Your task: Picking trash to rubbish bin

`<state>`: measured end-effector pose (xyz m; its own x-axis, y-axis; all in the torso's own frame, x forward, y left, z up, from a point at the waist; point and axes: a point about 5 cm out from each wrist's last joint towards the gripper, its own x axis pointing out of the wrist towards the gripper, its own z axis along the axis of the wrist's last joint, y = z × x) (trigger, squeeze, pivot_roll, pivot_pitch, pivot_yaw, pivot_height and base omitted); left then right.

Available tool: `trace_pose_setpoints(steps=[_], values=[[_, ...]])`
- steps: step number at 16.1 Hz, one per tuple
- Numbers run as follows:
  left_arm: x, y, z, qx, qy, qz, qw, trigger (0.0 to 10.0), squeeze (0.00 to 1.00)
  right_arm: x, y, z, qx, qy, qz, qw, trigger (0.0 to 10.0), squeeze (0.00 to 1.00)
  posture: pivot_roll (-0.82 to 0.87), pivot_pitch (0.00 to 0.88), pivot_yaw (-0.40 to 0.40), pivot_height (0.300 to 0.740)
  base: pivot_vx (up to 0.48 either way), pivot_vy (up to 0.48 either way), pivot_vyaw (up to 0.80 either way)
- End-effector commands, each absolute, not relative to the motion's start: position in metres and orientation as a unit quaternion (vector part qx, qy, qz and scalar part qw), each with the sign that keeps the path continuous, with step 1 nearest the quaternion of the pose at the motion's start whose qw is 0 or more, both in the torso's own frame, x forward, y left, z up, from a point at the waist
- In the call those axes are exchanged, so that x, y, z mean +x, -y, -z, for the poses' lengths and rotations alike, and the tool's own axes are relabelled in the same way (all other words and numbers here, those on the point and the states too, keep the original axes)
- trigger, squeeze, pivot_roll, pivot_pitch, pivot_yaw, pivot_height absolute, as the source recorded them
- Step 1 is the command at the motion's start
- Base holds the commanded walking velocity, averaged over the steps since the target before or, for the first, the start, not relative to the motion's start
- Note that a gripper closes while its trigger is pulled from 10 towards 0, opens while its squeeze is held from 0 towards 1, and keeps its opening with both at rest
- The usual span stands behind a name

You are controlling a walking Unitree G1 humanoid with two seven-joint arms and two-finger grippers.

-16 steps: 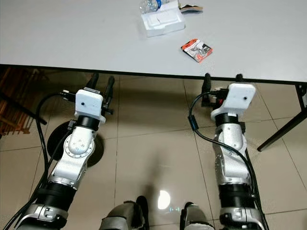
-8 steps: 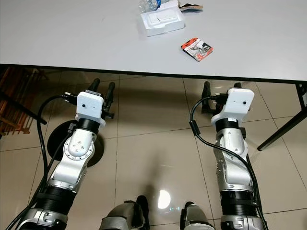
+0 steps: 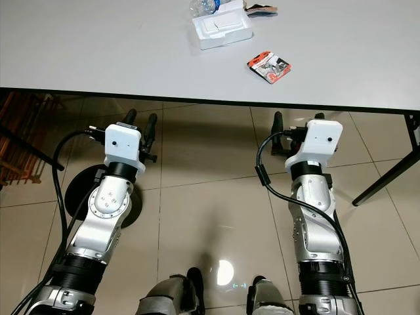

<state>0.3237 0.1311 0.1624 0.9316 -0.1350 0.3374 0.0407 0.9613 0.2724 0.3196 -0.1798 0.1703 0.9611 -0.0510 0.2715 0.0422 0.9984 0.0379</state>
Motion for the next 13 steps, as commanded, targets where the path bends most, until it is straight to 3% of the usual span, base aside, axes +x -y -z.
trace_pose_setpoints(steps=[1,4,7,13], values=[[0.3226,-0.137,-0.16,0.133,0.17,0.035,0.976,10.0,0.0,0.318,0.1753,-0.1711,0.018,0.134,0.015,0.991,10.0,0.0,0.04,0.259,0.137,0.74,0.259,0.0,0.0],[0.3225,-0.1358,-0.1596,0.133,0.169,0.039,0.976,10.0,0.0,0.3195,0.1758,-0.1728,0.018,0.135,0.014,0.991,10.0,0.0,0.04,0.252,0.139,0.74,0.257,0.0,0.0],[0.3223,-0.1349,-0.1596,0.133,0.168,0.042,0.976,10.0,0.0,0.3194,0.1747,-0.1714,0.022,0.132,0.015,0.991,10.0,0.0,0.03,0.244,0.143,0.74,0.257,0.0,-0.54],[0.3226,-0.1345,-0.1599,0.134,0.167,0.046,0.976,10.0,0.0,0.3203,0.1725,-0.1715,0.022,0.132,0.013,0.991,10.0,0.0,0.03,0.228,0.145,0.74,0.26,0.0,0.0]])
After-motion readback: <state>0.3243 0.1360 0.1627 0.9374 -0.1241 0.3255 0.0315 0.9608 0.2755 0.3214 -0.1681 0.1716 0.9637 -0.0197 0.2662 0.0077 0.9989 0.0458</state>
